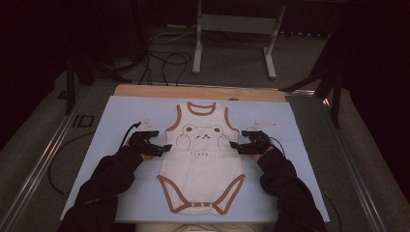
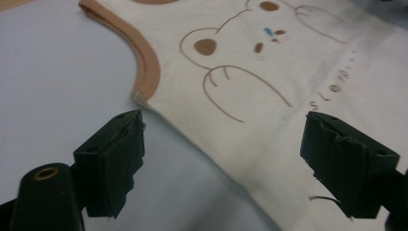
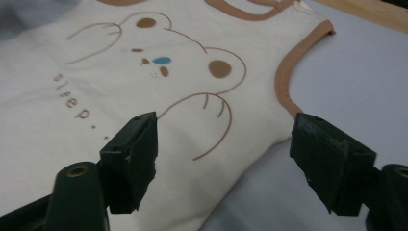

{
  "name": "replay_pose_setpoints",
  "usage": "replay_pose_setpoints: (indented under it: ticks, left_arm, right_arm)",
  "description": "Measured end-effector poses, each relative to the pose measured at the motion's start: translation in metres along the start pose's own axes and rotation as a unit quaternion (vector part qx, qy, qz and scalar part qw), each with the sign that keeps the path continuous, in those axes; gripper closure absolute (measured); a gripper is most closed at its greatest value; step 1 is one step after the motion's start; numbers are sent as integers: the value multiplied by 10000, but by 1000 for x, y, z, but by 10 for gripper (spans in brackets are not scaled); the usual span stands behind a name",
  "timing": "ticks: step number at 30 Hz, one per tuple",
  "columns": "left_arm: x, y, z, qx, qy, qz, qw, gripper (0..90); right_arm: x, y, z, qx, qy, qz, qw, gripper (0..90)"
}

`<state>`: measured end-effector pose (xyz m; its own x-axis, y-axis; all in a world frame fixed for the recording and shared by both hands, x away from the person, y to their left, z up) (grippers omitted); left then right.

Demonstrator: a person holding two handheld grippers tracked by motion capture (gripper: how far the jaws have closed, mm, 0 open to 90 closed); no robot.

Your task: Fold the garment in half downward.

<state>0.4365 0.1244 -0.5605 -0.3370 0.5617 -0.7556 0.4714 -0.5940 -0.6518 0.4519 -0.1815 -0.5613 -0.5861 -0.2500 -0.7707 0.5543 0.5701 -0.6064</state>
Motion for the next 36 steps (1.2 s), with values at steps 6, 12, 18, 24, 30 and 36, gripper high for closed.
replay_pose_setpoints:
  ticks: [6,12,18,24,30,36]
  left_arm:
    - [3,11,-7,-215,-119,-191,9995,303]
    - [5,19,-12,-299,-185,-336,9988,382]
    - [6,32,-17,-363,-273,-510,9977,435]
    - [5,36,-20,-325,-428,-495,9973,519]
    - [3,39,-17,-273,-420,-460,9977,672]
    - [3,40,-18,-258,-560,-495,9969,871]
  right_arm:
    - [4,10,5,93,56,-160,9998,351]
    - [5,17,9,187,117,-233,9995,389]
    - [6,21,14,367,180,-271,9988,432]
    - [9,25,17,431,242,-421,9979,488]
    - [10,26,15,433,233,-507,9975,569]
    - [8,28,11,440,149,-543,9974,766]
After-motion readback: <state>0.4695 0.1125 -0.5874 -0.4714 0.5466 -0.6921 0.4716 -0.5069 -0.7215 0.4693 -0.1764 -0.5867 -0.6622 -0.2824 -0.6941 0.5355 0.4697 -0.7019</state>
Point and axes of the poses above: each handheld gripper's, and its own axes: y roughly forward along the jaws, x roughly out of its underside, z roughly to its right, the point moved 9 cm from there along y, roughly forward along the jaws, and after that the axes turned 12 degrees about y, right-handed, at the moved point
